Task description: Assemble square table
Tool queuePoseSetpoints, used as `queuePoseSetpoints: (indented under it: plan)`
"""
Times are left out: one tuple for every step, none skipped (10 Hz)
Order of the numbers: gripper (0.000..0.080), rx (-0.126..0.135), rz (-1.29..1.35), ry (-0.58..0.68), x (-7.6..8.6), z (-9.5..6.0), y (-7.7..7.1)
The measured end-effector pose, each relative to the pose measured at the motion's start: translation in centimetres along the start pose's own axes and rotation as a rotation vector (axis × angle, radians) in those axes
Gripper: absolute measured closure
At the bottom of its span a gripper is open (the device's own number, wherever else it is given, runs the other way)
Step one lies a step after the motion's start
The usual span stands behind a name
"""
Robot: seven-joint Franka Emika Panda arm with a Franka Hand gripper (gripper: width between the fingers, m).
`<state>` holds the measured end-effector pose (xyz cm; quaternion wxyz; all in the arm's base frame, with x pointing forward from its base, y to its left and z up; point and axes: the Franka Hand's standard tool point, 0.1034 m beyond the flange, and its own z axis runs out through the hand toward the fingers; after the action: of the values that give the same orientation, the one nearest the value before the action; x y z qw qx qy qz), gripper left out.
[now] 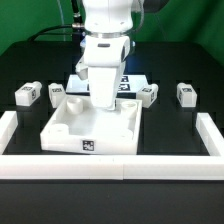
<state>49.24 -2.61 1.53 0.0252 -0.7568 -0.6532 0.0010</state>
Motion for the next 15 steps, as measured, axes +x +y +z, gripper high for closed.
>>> queuePoseSetpoints:
  plan:
    - [0.0738, -0.022, -0.051, 0.000, 0.1, 0.1, 0.4]
    - [0.0738, -0.019, -0.046, -0.006, 0.6, 0.6, 0.3]
    - [0.0738, -0.019, -0.050, -0.007, 0.6, 0.6, 0.3]
    - [0.0738, -0.018, -0.048, -0.007, 0.5, 0.6, 0.3]
    - [0.0738, -0.018, -0.048, -0.007, 0.5, 0.6, 0.3]
    - [0.0738, -0.017, -0.050, -0.008, 0.6, 0.6, 0.3]
    - [0.0738, -0.012, -0.066, -0.012, 1.2, 0.4, 0.9]
    - [0.0738, -0.022, -0.092, -0.012, 2.3, 0.5, 1.9]
    - [0.0738, -0.029, -0.100, -0.007, 3.1, 0.6, 2.5]
    - [0.0738, -0.036, -0.106, -0.002, 4.0, 0.6, 3.1]
    - [0.0738, -0.042, -0.103, 0.005, 4.9, 0.6, 3.5]
    - [0.0738, -0.045, -0.087, 0.010, 5.8, 0.6, 3.8]
    - [0.0738, -0.041, -0.076, 0.014, 6.9, 0.7, 3.7]
    - [0.0738, -0.033, -0.076, 0.016, 7.9, 0.7, 3.6]
    - [0.0738, -0.026, -0.067, 0.017, 8.8, 0.7, 3.5]
